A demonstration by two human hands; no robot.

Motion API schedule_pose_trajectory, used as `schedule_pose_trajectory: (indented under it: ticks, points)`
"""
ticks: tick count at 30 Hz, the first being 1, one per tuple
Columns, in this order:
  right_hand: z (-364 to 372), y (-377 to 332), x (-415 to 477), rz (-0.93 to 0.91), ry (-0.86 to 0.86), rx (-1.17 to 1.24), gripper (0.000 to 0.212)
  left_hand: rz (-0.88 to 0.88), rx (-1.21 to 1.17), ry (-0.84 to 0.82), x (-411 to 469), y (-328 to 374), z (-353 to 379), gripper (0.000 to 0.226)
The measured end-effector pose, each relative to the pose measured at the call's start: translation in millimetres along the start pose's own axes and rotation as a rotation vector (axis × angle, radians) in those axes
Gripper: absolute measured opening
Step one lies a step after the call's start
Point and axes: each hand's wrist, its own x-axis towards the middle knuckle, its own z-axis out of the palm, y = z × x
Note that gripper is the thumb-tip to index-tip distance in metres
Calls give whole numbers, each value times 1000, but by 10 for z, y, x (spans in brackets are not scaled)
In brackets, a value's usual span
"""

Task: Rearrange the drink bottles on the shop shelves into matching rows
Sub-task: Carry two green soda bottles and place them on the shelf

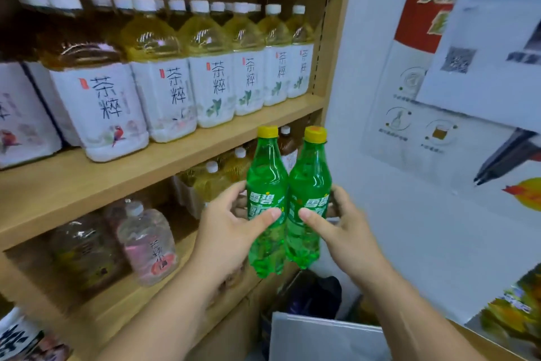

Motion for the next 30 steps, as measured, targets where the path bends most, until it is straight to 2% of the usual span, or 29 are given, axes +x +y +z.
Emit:
schedule_pose_trajectory:
  ticks: [3,8,11,13,16,22,25,28,30]
  points:
    - [-151,-87,336,-23,54,-5,35,55,16,-16,403,148,149,39]
    - [-303,-373,843,-98,92,46,37,72,-23,14,867,485,285,34]
    - [-436,-633,1193,-178,64,76,45,137,0,70,1146,782,348,26]
    - [-550,-794,1440,-242,37,104,43,202,10,129,1310,1014,412,20]
    - [-711,-1059,1803,-351,-9,116,46,270,8,213,1554,1373,504,20]
    - [-973,-1593,2425,-544,-117,144,41,404,259,355,1901,2046,616,9]
    - [-1034,-1881,2664,-633,-157,189,39,487,388,464,1991,2393,650,21]
    - [-1060,-2192,2855,-704,-183,205,40,543,467,562,2088,2724,624,54]
    - [-1059,-2419,2969,-750,-179,203,40,559,524,662,2157,2948,583,68]
